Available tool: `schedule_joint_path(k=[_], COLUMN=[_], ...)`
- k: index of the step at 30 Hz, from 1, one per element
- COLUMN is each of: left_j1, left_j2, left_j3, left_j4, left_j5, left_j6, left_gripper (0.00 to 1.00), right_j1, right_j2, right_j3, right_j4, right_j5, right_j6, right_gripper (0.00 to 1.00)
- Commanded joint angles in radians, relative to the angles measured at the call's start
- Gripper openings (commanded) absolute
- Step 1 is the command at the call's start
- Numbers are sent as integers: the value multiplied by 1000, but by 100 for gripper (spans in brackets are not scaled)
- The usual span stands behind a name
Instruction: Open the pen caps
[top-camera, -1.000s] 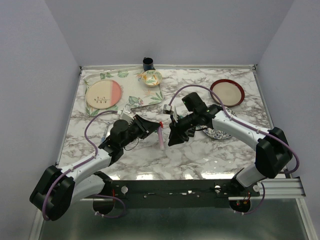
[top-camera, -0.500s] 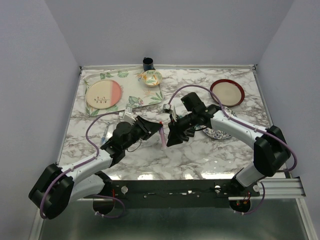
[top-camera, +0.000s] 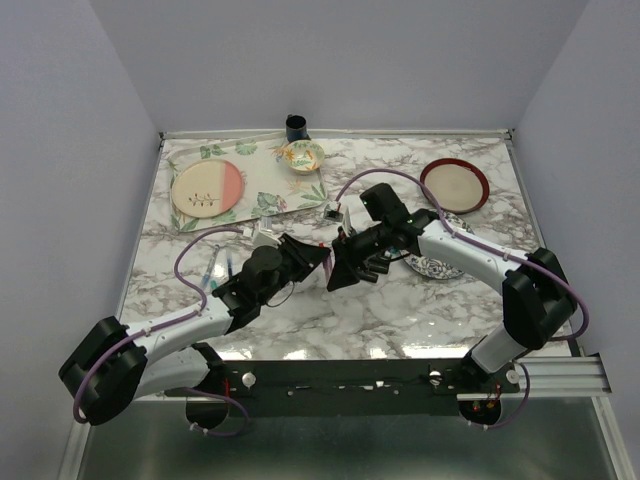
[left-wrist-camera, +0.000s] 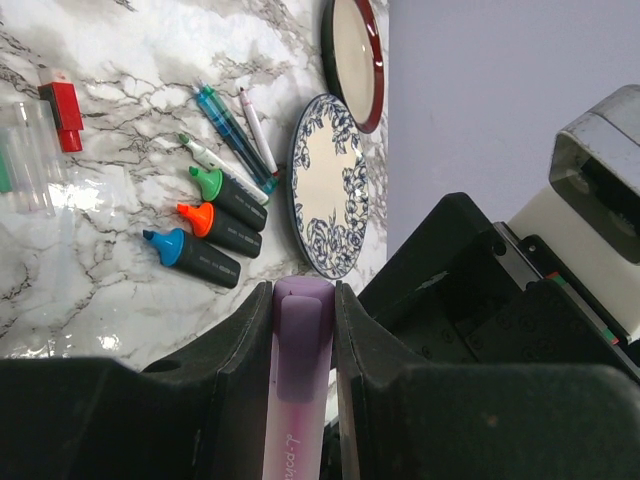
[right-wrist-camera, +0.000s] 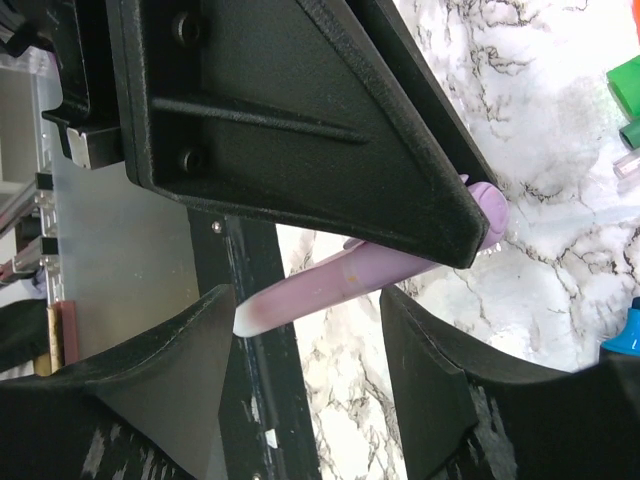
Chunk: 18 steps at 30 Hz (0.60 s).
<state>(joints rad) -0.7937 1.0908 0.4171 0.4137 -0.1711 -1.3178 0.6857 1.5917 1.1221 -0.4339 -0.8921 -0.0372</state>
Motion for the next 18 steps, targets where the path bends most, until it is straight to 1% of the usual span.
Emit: schedule_joint_path(k=[1, 4, 6, 8, 12, 14, 15, 17, 18], left_j1=[-12, -18, -36, -62, -99, -110, -122, -128, -131], left_j2=[8, 6, -3, -8, -9, -14, -15, -28, -34], left_j3=[29, 34, 46, 66, 89, 95, 97, 101, 101], left_j4=[-15, -16, -58, -84, -122, -134, -150, -167, -190], left_j5=[-73, -93, -122, -177, -257, -301, -314, -338, -361], left_j6=[9, 6, 3, 3, -17, -31, -34, -43, -49], left_gripper=[12, 11, 8, 6, 3, 2, 2, 1, 1], right_j1=[-2, -2, -2, -2, -2, -2, -2, -2, -2], right_j2=[20, 31, 40, 42, 40, 40, 40, 39, 39], right_j3=[1, -2, -1, -7, -24, -28, -31, -28, -28], right_j4=[26, 34, 35, 55, 89, 96, 95, 86, 84], right_j5=[-21, -5, 18, 45, 134, 162, 192, 211, 219], right_j6=[36, 36, 77, 118, 169, 177, 175, 169, 168], right_gripper=[68, 68, 68, 68, 67, 65, 62, 59, 55])
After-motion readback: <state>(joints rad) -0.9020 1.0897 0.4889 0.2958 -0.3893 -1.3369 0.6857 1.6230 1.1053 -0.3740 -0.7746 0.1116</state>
